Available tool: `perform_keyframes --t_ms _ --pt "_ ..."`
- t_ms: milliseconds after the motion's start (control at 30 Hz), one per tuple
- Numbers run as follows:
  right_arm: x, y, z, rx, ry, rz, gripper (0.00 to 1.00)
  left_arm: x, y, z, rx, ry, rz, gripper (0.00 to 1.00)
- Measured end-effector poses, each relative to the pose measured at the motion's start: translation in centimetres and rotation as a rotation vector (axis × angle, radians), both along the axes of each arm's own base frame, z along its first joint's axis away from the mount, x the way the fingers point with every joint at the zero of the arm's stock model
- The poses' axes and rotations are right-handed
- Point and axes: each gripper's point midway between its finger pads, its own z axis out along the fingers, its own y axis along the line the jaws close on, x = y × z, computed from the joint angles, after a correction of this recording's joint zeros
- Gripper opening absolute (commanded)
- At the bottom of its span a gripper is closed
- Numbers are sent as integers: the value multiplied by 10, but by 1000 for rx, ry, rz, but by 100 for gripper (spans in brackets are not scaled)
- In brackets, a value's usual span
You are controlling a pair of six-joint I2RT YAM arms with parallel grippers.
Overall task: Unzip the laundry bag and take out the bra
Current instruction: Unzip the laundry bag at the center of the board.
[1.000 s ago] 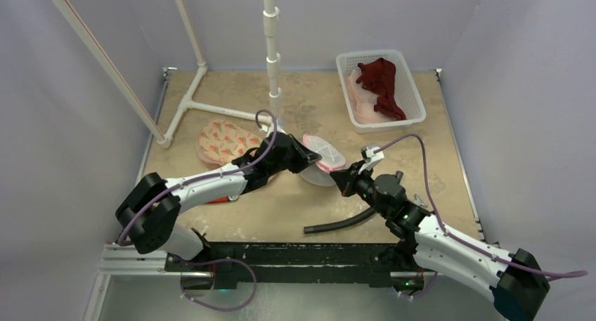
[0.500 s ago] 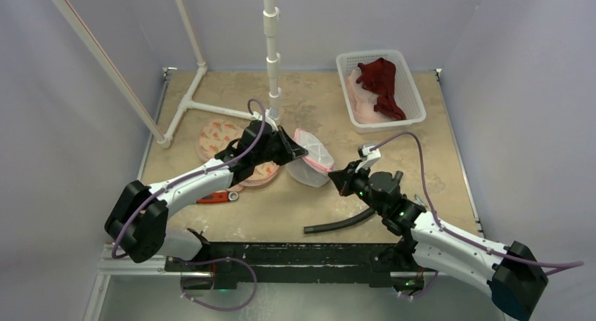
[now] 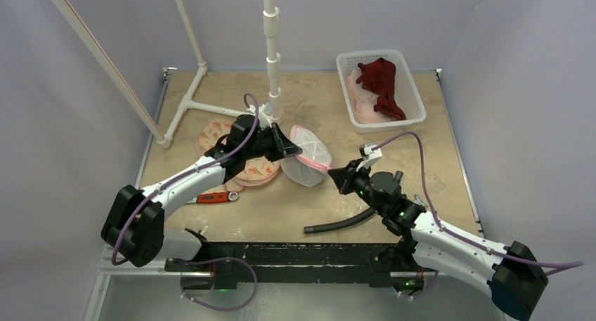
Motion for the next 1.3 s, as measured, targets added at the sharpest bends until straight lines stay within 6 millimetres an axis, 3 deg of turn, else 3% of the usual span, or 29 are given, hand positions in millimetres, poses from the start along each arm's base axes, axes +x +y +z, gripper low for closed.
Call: perform_keyframes --t_ms 167,433,633,667,733,800,900,1000,1067,1200,1300 --pt "-1 -3 11 -15 -60 14 0 2 -8 9 -31 -34 -61 0" --pt "-5 -3 27 -30 -140 64 0 20 -42 40 -101 -134 -240 0" --pt "-6 -2 26 -31 -141 72 0 20 -49 34 -79 -188 -328 3" --pt "-6 -2 25 -32 -138 72 0 20 -48 31 -71 -190 -328 6" --pt "-6 -1 20 -36 -127 73 0 20 -44 20 -53 -188 -317 22" --pt "-6 0 13 -41 -110 75 0 17 -38 1 -29 -165 -293 39" --pt "-7 1 2 -49 -82 81 0 7 -24 -32 6 -89 -242 57" --pt "-9 3 -2 -54 -68 90 0 -3 -10 -44 33 -41 -186 75" --pt "-9 3 -3 -54 -68 91 0 -5 -3 -32 29 -55 -141 79" --pt "-8 3 -2 -54 -69 89 0 -8 5 16 -17 -139 -43 83" --pt "-8 2 -2 -55 -70 82 0 -26 2 48 -83 -185 20 84"
